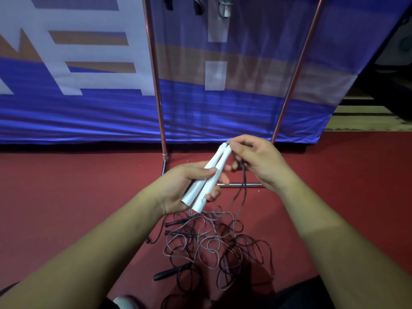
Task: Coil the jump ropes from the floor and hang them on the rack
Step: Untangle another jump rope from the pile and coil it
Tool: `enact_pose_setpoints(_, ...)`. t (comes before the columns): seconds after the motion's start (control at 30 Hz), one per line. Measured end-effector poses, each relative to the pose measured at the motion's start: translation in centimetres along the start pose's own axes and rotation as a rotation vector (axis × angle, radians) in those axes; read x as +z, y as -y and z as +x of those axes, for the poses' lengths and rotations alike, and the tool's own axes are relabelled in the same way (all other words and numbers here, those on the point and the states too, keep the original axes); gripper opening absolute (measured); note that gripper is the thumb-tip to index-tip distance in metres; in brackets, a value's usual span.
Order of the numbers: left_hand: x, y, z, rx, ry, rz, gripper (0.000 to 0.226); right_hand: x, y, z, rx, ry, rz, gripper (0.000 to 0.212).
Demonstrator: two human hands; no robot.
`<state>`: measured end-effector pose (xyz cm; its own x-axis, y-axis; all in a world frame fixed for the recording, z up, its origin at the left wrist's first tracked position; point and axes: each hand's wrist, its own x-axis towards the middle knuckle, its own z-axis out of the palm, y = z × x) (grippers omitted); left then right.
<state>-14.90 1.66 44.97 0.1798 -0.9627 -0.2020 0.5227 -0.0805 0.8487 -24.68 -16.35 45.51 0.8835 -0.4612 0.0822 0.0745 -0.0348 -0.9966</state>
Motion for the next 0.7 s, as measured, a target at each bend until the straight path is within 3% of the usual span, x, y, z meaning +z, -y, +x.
enact_pose_setpoints(0.23, 0.7, 0.1, -0.3, -0.115, 0.003, 0.121, 0.028, -0.8, 0.0, 0.0, -0.006, -0.050, -0.060, 0.013)
enact_pose_setpoints(0.5, 0.4, 0.2, -0.1, -0.116, 0.025, 0.033, 0.026, -1.6, 0.5, -0.1, -0.041, -0.113, -0.061, 0.016)
enact_pose_setpoints(0.7, 0.6, 0.1, 0.2, -0.103, -0.063, 0.220, 0.026, -1.2, 0.3, 0.2, -0.064, -0.140, -0.150, 0.017)
